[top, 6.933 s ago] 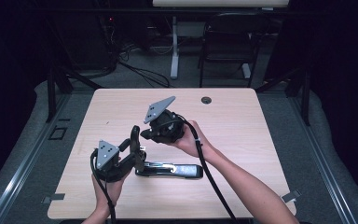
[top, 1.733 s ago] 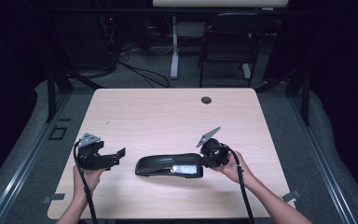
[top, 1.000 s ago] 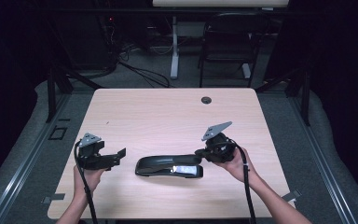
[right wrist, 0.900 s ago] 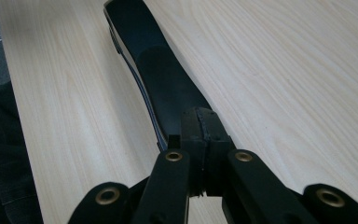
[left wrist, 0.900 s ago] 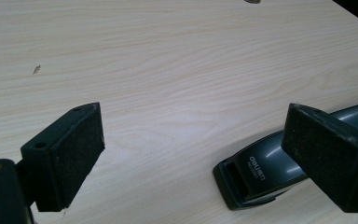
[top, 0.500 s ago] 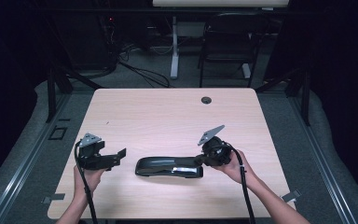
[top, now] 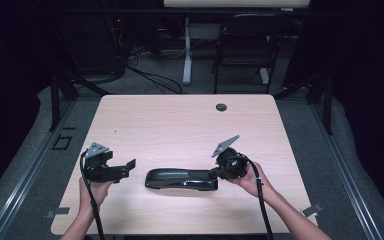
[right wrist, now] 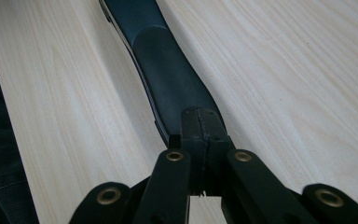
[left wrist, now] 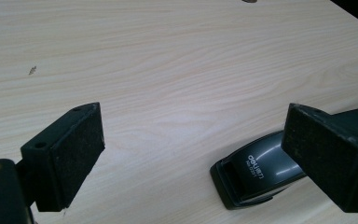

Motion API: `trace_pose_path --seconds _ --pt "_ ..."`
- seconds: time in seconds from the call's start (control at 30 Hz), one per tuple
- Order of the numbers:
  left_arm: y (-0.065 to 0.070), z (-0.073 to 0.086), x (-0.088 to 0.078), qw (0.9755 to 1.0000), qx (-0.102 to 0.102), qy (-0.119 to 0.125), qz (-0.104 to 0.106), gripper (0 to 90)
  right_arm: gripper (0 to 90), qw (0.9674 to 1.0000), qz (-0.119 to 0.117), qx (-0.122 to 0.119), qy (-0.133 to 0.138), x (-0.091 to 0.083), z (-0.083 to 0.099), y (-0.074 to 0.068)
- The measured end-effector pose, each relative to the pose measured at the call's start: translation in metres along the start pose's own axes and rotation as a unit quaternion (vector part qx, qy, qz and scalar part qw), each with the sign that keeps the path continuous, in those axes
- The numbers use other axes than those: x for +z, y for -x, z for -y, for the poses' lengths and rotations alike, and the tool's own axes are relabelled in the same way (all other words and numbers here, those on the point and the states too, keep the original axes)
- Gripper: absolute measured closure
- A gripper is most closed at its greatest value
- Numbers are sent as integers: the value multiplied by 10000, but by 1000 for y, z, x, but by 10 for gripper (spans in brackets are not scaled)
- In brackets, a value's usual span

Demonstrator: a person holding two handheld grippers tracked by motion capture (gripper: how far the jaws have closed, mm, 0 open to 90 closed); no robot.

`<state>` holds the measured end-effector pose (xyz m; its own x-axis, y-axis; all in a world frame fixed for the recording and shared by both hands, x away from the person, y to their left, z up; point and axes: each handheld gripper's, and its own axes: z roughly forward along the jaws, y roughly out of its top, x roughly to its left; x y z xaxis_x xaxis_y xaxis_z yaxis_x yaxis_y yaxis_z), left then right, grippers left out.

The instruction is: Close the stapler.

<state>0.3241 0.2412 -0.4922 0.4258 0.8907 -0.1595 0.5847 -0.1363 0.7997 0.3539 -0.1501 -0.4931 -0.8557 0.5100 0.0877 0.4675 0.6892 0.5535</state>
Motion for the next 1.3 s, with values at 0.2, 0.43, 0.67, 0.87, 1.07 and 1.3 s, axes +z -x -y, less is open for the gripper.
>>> trace_pose_path --seconds 0.2,0.43,0.67,0.87,1.07,1.3 --pt "0 0 0 10000 -9 -2 -6 61 899 9990 -149 111 401 -14 -2 1" --pt "-1 0 -2 10000 -17 53 -44 62 813 9971 277 -70 699 -29 -7 -6" --pt "-1 1 -1 10000 -4 30 -23 59 529 9947 502 -83 899 -43 -8 -7" --pt "-1 1 0 10000 -4 12 -17 55 321 9920 626 153 1086 -59 2 0" --pt "-1 1 1 10000 -5 -6 -24 48 180 9885 781 464 1209 -77 20 8" --pt "-1 1 3 10000 -35 -16 -51 37 27 9832 966 893 1268 -93 50 20"
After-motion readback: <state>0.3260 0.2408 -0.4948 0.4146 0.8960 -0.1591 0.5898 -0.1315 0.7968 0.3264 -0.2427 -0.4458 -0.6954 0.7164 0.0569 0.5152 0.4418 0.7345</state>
